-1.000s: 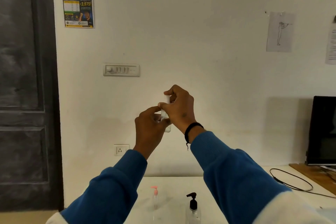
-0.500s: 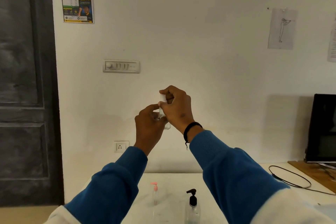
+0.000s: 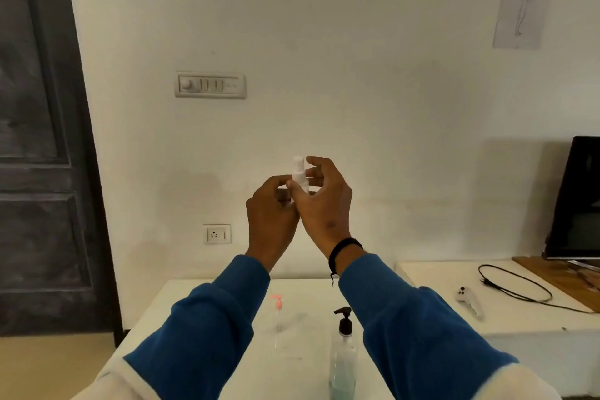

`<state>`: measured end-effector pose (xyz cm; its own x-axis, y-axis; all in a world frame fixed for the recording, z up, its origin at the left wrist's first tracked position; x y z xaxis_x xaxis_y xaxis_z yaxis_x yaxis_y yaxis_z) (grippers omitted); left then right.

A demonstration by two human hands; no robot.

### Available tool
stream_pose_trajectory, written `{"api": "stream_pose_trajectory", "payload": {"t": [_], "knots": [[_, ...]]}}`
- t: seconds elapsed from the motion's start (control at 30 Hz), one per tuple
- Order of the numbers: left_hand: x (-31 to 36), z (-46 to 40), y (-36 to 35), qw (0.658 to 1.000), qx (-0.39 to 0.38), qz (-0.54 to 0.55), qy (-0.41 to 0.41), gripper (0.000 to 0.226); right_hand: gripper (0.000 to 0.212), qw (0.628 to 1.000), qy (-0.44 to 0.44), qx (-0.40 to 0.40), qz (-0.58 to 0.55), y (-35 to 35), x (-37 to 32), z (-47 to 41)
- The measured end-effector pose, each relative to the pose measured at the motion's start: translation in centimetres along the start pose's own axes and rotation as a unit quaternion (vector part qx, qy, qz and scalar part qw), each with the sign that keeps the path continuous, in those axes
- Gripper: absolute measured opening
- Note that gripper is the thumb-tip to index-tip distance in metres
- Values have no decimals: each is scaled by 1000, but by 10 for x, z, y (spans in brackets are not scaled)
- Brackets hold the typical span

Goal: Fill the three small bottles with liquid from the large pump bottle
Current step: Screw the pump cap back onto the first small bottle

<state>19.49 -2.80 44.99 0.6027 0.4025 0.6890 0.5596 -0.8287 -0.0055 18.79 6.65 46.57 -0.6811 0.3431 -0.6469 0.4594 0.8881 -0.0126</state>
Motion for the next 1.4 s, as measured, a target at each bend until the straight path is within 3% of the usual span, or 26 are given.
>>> {"api": "stream_pose_trajectory", "payload": {"t": [0.23,0.57,0.8,1.1,1.2,1.4], "knots": [[-50,27,-9,998,-30,10,51,36,35,995,-97,-4,11,-10,52,38],[-153,85,-20,984,-65,15,166,34,28,972,-228,-38,39,-39,143,111],[-236,136,-39,956,-64,29,286,37,21,951,-302,-49,53,-56,222,169],[-349,193,-72,928,-106,24,356,30,29,922,-379,-31,70,-81,333,231],[-377,200,-85,923,-125,16,364,28,30,919,-384,-10,83,-88,362,237],[-420,201,-115,936,-171,-49,303,18,31,911,-401,28,94,-101,413,239]]}}
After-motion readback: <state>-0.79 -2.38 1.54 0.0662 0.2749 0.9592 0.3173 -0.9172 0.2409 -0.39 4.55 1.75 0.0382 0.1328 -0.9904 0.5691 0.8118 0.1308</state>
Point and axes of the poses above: each hand's wrist, its own z-axis away from the middle knuckle, its own y-axis out of the back of the hand, x = y × z, the point moved 1 cm from there along -z, towards the middle knuckle, and after that the axes turned 7 degrees about x, right-handed, at the moved point
